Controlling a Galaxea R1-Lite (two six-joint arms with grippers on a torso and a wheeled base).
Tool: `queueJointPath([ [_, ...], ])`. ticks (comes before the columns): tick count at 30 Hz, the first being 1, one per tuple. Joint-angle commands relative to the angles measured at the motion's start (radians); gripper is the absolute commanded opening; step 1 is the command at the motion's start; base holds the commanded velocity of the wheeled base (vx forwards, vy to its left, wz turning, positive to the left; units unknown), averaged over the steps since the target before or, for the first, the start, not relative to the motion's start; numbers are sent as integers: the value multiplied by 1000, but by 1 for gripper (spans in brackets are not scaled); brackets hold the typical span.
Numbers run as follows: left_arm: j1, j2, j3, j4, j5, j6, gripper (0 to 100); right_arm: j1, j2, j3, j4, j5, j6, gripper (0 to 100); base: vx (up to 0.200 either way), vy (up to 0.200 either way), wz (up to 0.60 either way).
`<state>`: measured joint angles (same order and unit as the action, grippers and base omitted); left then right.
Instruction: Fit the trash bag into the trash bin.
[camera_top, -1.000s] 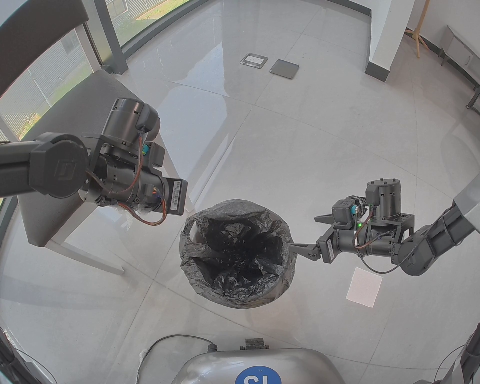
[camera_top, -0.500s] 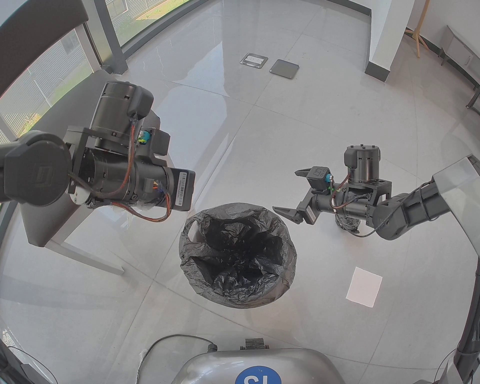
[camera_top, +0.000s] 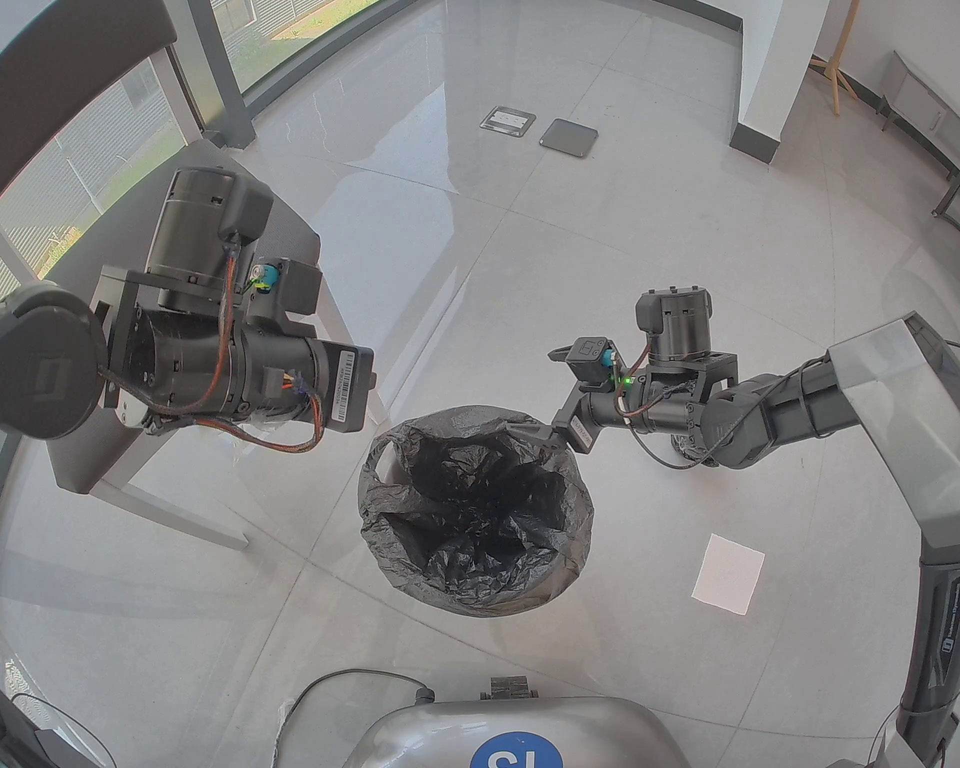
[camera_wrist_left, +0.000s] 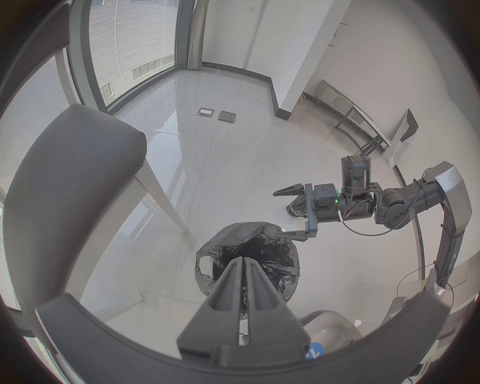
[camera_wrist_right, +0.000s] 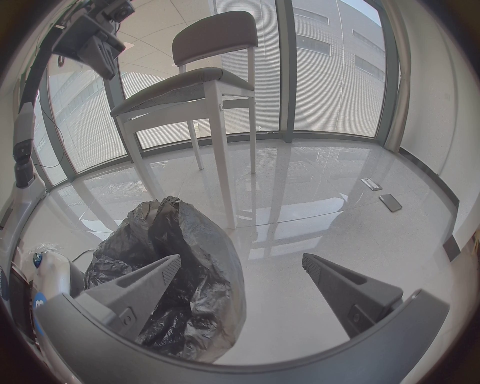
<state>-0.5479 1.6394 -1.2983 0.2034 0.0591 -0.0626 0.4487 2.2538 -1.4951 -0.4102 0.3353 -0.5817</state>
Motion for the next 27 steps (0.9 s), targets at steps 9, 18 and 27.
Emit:
queueJointPath([
  [9, 2, -36, 25, -10, -10, -3, 0, 11, 142, -146, 64, 1, -6, 100, 0, 0, 0],
  [18, 3, -50, 42, -12, -10, -5, 0, -4, 199, -235, 67, -7, 0, 100, 0, 0, 0],
  [27, 3, -75, 94, -33, -10, -5, 0, -67, 213, -295, 73, -9, 2, 100, 0, 0, 0],
])
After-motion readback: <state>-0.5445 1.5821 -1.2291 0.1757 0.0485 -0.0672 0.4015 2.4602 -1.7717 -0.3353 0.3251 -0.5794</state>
